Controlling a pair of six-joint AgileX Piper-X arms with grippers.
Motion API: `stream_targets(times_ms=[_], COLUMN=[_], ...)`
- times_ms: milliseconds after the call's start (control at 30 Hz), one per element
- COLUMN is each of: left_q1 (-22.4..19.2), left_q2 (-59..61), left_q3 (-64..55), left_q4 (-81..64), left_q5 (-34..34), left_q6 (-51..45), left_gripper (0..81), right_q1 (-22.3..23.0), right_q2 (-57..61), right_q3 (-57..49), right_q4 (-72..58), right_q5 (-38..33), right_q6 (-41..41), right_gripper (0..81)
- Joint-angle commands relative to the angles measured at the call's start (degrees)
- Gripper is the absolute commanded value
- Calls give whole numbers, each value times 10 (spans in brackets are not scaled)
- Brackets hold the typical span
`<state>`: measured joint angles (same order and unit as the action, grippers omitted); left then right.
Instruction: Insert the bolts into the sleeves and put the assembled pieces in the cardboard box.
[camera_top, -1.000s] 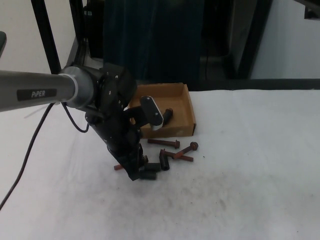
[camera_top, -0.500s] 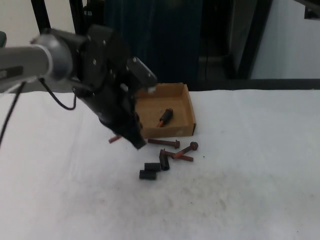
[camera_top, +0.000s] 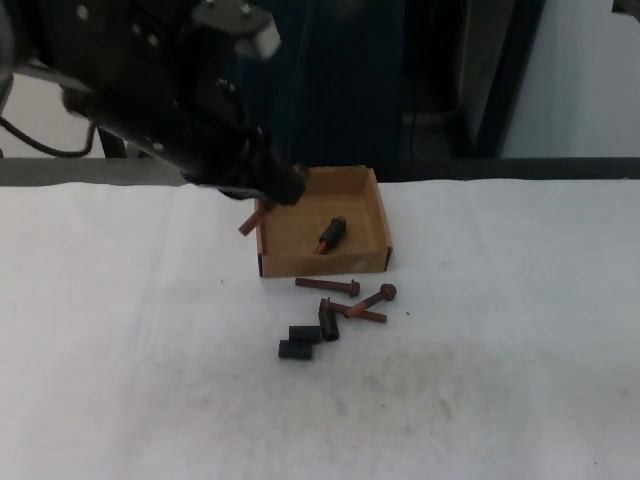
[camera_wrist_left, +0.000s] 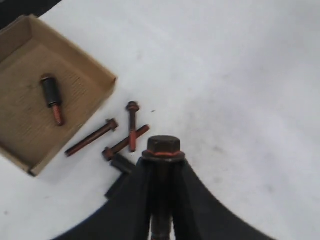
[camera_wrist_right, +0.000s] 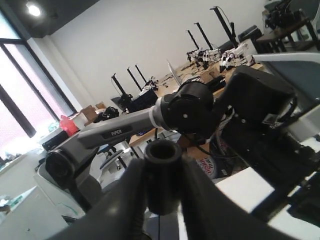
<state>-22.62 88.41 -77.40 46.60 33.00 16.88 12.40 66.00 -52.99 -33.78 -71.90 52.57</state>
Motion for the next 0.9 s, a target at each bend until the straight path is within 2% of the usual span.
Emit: stream_targets(times_ms=[0, 167, 267, 367, 433, 667, 867], left_q1=[3, 2, 2, 2, 2, 2, 5], left_q2=[-16, -40, -53, -70, -83, -114, -114], left_q3=[-2, -2, -2, -2, -2, -2, 19], left_q4=[3, 33, 45, 52, 56, 64, 111], left_q5=[73, 181, 274, 373, 414, 429, 560], left_q6=[-36, -35, -20, 31, 68, 128, 222], left_gripper=[8, 8, 8, 8, 8, 8, 8], right_q1=[0, 2, 12, 31, 46, 78, 80], right_q2=[-6, -6, -6, -6, -6, -3, -3], right_q3=[-1, -1, -1, -1, -1, -1, -1], right_q4=[-3, -3, -3, -3, -3, -3, -3], right_q5=[13, 17, 17, 24, 36, 74, 99], right_q6=[-38, -69, -95, -131, -154, -200, -191], right_gripper=[2, 2, 2, 2, 2, 2, 2])
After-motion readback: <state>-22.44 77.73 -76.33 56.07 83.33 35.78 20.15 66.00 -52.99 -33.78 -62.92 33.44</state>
